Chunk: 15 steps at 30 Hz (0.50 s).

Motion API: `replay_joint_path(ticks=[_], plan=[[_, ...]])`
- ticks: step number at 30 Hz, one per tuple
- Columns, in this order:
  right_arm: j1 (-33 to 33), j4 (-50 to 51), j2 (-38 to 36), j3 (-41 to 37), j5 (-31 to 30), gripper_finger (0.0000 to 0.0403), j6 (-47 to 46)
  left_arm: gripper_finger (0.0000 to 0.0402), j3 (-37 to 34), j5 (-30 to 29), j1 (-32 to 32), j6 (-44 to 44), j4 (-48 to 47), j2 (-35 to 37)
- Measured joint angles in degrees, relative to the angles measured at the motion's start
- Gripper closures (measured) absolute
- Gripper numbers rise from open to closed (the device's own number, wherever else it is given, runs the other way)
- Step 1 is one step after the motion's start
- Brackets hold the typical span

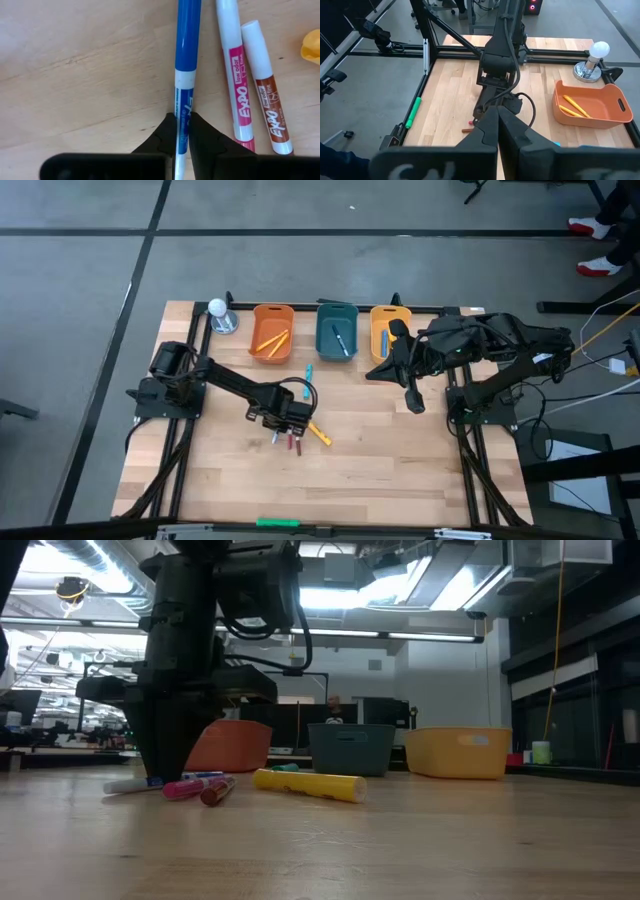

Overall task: Pick & Place Markers
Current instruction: Put the blue marker pen into the blue bin

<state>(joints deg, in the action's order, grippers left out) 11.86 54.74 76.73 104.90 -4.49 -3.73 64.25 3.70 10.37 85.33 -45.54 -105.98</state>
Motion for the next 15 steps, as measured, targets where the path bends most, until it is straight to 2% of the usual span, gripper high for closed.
replay_joint_path(ticks=[11, 15], plan=[[0.0, 0.5, 0.0, 0.0, -0.3, 0.0402, 0.6, 0.0380, 0.0, -4.5, -0.1, -0.8, -2.6, 8.0], [0.0, 0.4, 0.0, 0.0, -0.5, 0.0402, 1.0, 0.0380, 0.0, -8.4, -0.2, -1.1, -2.7, 12.6]])
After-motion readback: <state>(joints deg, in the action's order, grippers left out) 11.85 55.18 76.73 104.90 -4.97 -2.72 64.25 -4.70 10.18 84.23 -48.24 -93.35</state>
